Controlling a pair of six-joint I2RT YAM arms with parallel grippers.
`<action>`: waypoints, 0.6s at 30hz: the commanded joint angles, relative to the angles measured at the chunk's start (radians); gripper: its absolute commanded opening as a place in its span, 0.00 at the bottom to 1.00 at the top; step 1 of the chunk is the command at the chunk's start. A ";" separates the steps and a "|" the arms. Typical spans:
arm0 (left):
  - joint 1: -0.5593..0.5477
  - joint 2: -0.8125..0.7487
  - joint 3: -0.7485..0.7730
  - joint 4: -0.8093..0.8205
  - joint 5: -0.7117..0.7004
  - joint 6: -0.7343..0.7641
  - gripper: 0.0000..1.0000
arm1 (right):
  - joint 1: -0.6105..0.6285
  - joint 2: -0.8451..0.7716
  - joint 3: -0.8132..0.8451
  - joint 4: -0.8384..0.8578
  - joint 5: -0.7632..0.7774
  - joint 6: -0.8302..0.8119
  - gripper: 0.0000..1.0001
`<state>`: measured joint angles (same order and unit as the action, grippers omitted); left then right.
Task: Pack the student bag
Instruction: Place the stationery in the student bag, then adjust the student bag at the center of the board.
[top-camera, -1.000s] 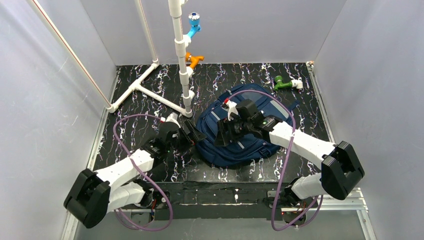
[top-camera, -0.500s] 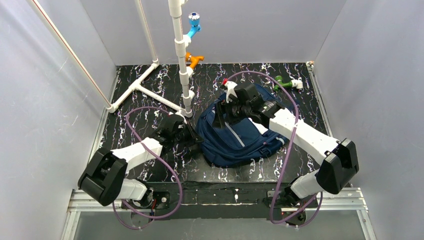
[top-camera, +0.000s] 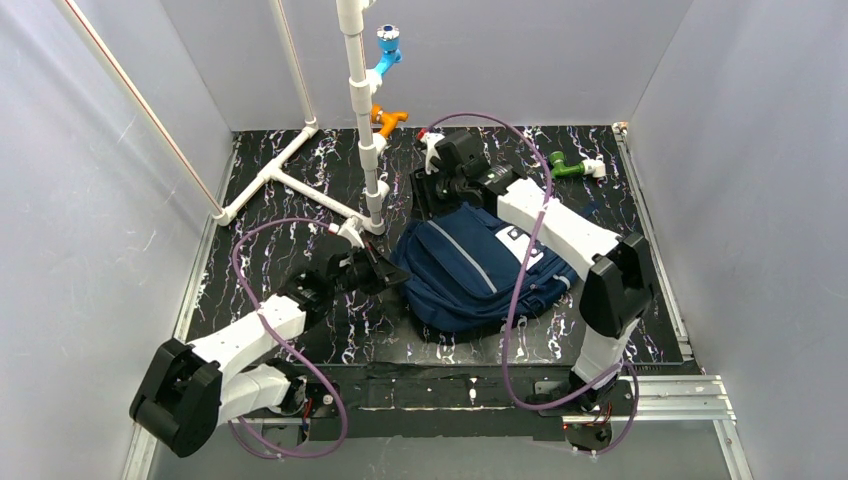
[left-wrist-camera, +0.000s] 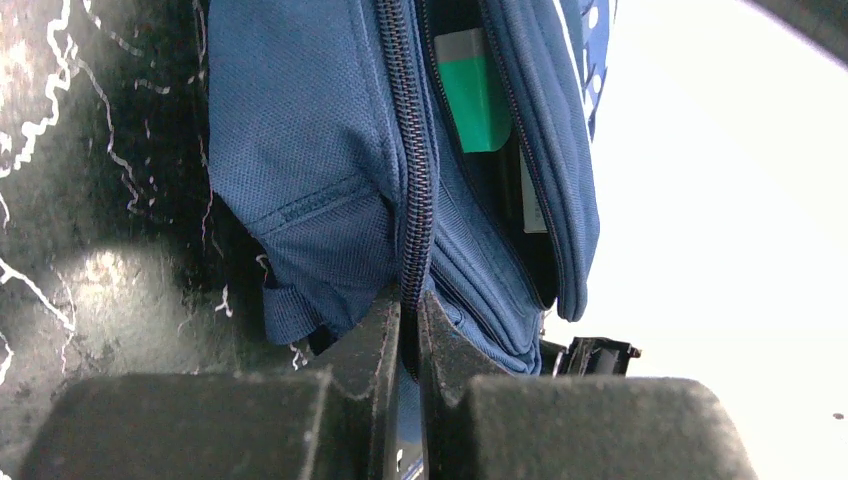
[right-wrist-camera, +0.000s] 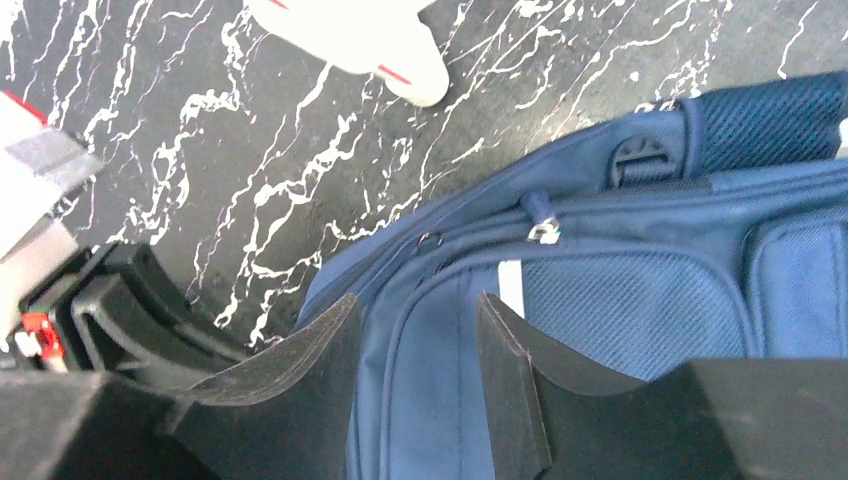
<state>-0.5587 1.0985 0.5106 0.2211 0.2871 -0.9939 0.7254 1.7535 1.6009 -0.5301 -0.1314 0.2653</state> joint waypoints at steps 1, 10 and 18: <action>-0.015 -0.088 -0.025 0.165 0.106 -0.104 0.00 | -0.007 0.061 0.123 -0.045 0.032 -0.040 0.53; -0.057 -0.163 -0.030 0.208 0.129 -0.146 0.00 | -0.011 0.205 0.203 -0.110 0.037 -0.112 0.51; -0.075 -0.181 -0.073 0.242 0.147 -0.166 0.00 | -0.011 0.260 0.213 -0.145 0.056 -0.175 0.58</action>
<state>-0.6182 0.9848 0.4282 0.2989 0.3267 -1.1244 0.7193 1.9976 1.7710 -0.6353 -0.0883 0.1379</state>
